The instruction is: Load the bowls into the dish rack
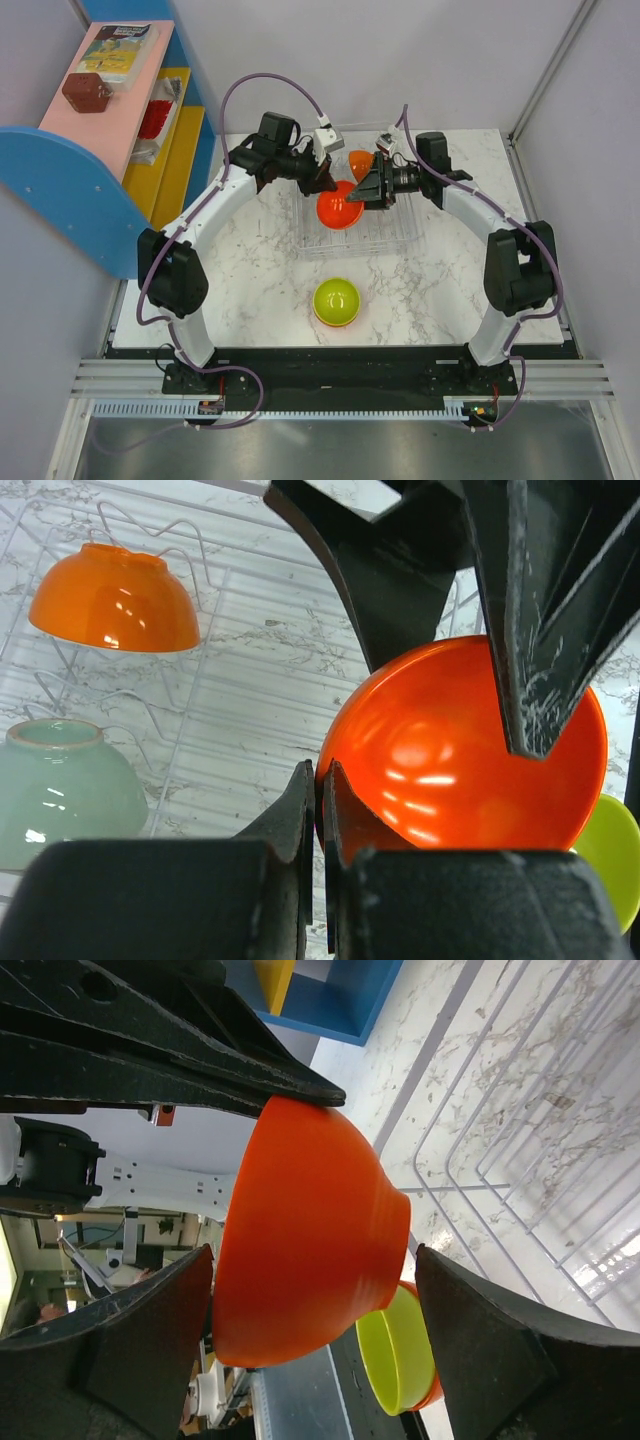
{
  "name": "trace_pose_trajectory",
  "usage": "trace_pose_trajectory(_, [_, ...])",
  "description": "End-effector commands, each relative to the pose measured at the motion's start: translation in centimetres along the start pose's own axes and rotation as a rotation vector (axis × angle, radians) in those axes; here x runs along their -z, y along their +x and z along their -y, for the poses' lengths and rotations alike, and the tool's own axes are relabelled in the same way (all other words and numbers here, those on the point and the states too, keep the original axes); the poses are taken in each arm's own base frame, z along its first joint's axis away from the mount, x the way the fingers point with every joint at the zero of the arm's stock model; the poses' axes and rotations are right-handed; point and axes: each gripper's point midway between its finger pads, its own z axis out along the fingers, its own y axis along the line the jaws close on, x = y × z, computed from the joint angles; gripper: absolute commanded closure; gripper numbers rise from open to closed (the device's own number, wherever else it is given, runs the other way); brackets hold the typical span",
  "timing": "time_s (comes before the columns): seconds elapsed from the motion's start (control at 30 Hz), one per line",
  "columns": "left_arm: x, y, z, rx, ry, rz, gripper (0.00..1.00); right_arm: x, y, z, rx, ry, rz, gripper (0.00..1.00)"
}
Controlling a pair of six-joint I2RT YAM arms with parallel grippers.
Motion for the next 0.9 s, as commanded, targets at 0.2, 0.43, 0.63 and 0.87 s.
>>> trace_pose_trajectory(0.2, [0.6,-2.8,0.4,-0.036,0.008,0.079,0.98,-1.0,0.7,-0.5,0.018,-0.046,-0.038,0.22])
trace_pose_trajectory(0.43, [0.7,-2.6,0.3,-0.046,0.000,0.073,0.98,-0.9,0.9,-1.0,0.027,-0.071,-0.053,0.31])
trace_pose_trajectory(0.63, [0.5,-1.9,0.3,-0.038,0.002,0.062,0.98,-0.9,1.2,-1.3,0.032,-0.099,-0.069,0.75])
trace_pose_trajectory(0.87, [0.0,-0.8,0.4,-0.016,0.009,0.040,0.71,-0.7,1.1,-1.4,0.050,-0.081,-0.045,1.00])
